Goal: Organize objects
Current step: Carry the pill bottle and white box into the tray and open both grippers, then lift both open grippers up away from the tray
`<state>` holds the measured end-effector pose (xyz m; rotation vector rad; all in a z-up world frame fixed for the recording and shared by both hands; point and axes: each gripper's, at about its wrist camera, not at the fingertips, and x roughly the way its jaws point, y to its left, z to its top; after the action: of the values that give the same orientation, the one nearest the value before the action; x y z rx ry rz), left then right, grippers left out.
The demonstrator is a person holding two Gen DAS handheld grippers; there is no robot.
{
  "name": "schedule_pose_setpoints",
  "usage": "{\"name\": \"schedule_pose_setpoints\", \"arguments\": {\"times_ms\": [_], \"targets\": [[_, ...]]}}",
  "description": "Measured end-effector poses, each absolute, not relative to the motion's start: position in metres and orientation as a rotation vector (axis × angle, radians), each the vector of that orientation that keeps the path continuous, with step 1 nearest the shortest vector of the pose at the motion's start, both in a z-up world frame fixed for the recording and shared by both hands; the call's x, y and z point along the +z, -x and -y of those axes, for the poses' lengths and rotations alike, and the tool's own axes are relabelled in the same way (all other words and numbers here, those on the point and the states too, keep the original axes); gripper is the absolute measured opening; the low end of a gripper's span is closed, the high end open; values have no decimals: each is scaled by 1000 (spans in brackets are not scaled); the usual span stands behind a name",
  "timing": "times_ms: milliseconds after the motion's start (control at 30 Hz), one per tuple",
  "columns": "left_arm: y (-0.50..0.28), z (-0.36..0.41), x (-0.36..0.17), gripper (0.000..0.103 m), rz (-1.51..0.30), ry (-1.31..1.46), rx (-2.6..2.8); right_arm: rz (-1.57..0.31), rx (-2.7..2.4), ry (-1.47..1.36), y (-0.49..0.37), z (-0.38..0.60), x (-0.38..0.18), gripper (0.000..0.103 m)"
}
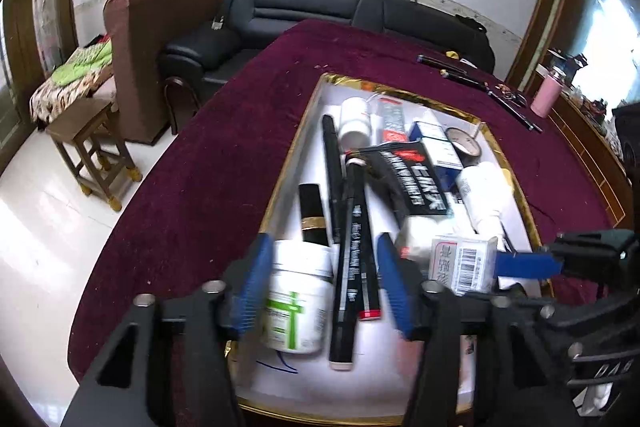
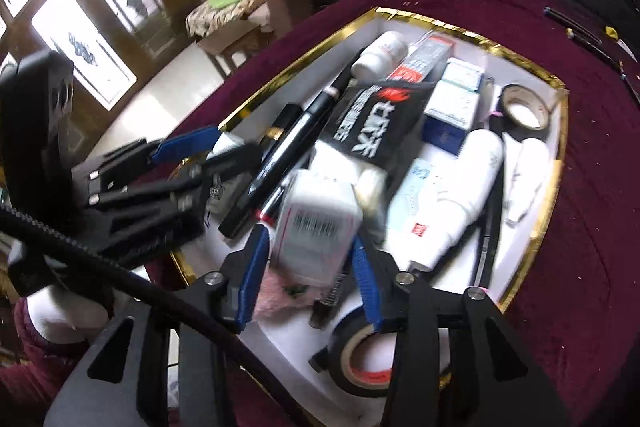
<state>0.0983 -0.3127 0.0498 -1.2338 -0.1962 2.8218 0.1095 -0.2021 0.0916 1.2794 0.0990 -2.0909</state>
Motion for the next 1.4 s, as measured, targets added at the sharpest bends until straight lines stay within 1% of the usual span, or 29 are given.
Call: {"name": "schedule_pose_setpoints", "arguments": {"times_ms": [33, 67, 200, 267, 333, 433, 600, 633, 667, 700, 767, 833, 933, 1067, 1267, 1400], "targets": [[-99, 311, 52, 66, 189, 1222, 2826, -97, -2107, -1265, -111, 199, 95, 45], [-101, 309, 56, 70, 180, 1201, 2842, -97, -2123, -1252, -112, 197, 98, 45], [-108, 305, 69, 70, 183, 1118, 2887, -120, -2240, -1175, -120, 186, 111, 46], [-114, 303, 78, 70, 154, 1054, 2934, -150, -2303, -1134, -122, 182, 114, 47], [-120, 299, 86, 71, 114, 987, 2982, -186, -2366, -1104, -125, 178, 118, 51], [-130, 291, 99, 80, 51, 874, 3060, -226, -2443, -1057, -127, 172, 122, 51], [-142, 287, 118, 82, 72, 703, 3135, -252, -2522, -1003, -130, 160, 128, 54], [-143, 287, 121, 86, 84, 678, 3151, -253, -2534, -996, -132, 155, 130, 55], [-145, 287, 123, 92, 99, 664, 3159, -251, -2540, -991, -132, 153, 131, 55], [-145, 288, 125, 94, 130, 657, 3155, -247, -2546, -984, -133, 150, 132, 55], [-146, 293, 128, 100, 240, 641, 3101, -247, -2561, -974, -133, 146, 132, 55], [-144, 303, 127, 102, 429, 665, 3038, -243, -2575, -960, -134, 142, 133, 55], [-145, 313, 125, 102, 586, 634, 3032, -238, -2583, -945, -135, 137, 133, 55], [-145, 314, 122, 102, 643, 652, 3070, -250, -2605, -925, -136, 132, 133, 55], [-138, 311, 109, 102, 742, 768, 2940, -244, -2619, -909, -136, 126, 135, 56], [-140, 304, 101, 102, 751, 824, 2959, -261, -2629, -898, -137, 125, 134, 56]]}}
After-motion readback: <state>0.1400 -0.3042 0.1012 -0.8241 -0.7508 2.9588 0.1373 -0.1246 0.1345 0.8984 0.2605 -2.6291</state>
